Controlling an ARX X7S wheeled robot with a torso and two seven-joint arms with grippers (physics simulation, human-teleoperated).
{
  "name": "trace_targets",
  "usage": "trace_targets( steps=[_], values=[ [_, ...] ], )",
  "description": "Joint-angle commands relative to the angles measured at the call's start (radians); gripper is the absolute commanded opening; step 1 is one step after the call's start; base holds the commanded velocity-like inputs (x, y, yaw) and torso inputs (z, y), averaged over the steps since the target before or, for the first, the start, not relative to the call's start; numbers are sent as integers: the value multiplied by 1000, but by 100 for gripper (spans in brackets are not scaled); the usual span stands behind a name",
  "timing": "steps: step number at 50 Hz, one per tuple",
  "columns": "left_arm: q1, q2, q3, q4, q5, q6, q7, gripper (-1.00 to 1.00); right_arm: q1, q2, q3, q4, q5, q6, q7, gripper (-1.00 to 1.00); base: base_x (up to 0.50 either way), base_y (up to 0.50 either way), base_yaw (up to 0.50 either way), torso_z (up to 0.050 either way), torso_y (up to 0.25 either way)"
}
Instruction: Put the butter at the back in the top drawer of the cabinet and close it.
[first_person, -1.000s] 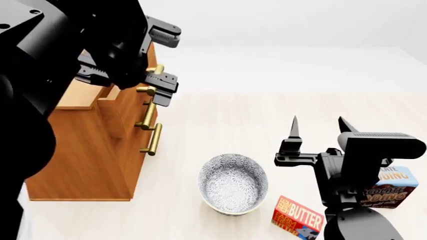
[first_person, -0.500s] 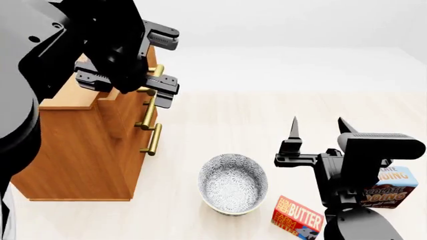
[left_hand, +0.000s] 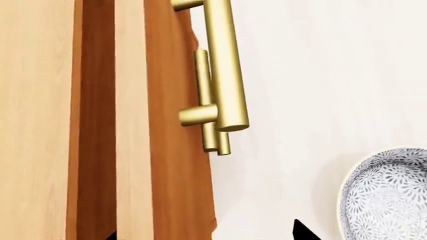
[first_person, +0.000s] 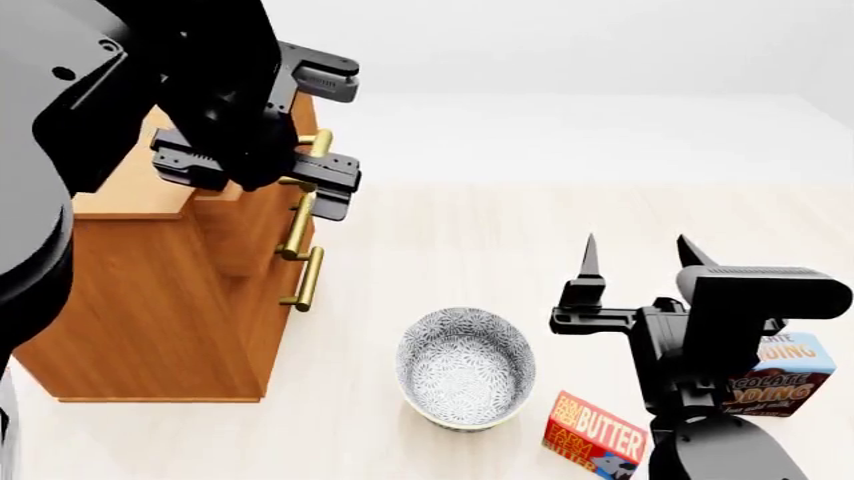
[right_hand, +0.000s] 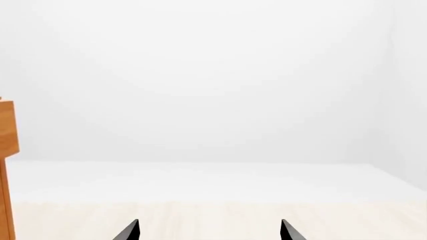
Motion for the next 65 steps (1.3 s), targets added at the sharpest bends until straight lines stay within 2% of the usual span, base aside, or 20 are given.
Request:
trace_targets(
  steps=[1,7,13,34,50,58,65],
  values=[
    [3,3,-290,23,111,-50,-2,100,-1,4,6,-6,8,4,7,100,0,0,0,0,0],
    [-12,3,-395,56,148,-61,-48,100,-5,7,13,-13,12,7,12,100,0,0,0,0,0],
    [-16,3,-451,90,147,-64,-87,100,-12,11,23,-18,17,6,18,100,0,0,0,0,0],
    [-25,3,-502,184,33,-1,-118,100,-32,19,48,-27,30,2,33,100,0,0,0,0,0],
    [-28,3,-537,297,47,58,12,100,-40,26,77,-12,50,-14,29,100,0,0,0,0,0],
    [-24,3,-550,359,93,84,203,100,-38,28,79,-4,56,-19,26,100,0,0,0,0,0],
    [-37,3,-556,386,67,119,283,100,-36,30,83,3,61,-23,25,100,0,0,0,0,2]
  ],
)
